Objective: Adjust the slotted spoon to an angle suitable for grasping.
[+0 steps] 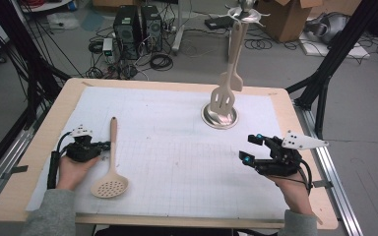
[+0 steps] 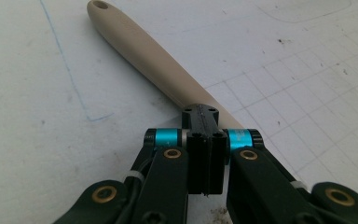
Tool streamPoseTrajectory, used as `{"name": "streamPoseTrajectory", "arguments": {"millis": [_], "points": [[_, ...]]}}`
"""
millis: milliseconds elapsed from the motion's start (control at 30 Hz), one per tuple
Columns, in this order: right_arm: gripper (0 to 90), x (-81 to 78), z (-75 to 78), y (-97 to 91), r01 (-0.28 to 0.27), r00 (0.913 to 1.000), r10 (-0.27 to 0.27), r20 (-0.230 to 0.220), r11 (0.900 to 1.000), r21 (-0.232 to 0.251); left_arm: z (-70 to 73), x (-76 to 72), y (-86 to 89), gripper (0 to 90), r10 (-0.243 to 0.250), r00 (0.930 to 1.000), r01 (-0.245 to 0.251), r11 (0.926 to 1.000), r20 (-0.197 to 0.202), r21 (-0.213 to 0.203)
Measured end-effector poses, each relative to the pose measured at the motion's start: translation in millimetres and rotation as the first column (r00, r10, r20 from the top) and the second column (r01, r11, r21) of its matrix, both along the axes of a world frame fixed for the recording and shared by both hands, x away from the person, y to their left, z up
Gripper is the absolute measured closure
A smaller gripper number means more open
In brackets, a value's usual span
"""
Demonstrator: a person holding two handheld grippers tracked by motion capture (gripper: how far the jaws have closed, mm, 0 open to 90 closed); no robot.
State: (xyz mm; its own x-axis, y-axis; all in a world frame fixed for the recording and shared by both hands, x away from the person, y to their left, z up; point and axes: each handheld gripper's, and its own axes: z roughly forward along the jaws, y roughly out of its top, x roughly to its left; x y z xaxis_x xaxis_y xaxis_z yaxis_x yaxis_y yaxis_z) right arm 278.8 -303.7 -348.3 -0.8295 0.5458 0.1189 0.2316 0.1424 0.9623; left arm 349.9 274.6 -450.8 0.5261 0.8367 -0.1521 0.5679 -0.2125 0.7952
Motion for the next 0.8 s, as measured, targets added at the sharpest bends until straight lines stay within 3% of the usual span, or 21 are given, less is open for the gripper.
{"name": "streamPoseTrajectory", "arguments": {"millis": [800], "points": [[29.2,1.7,-5.9,-0.4,0.011,0.9997,-0.011,-0.020,0.9999,-0.005,-0.1,5.0,-21.8,89.8,-0.133,0.9911,0.133,0.9911,-0.001,0.005]]}}
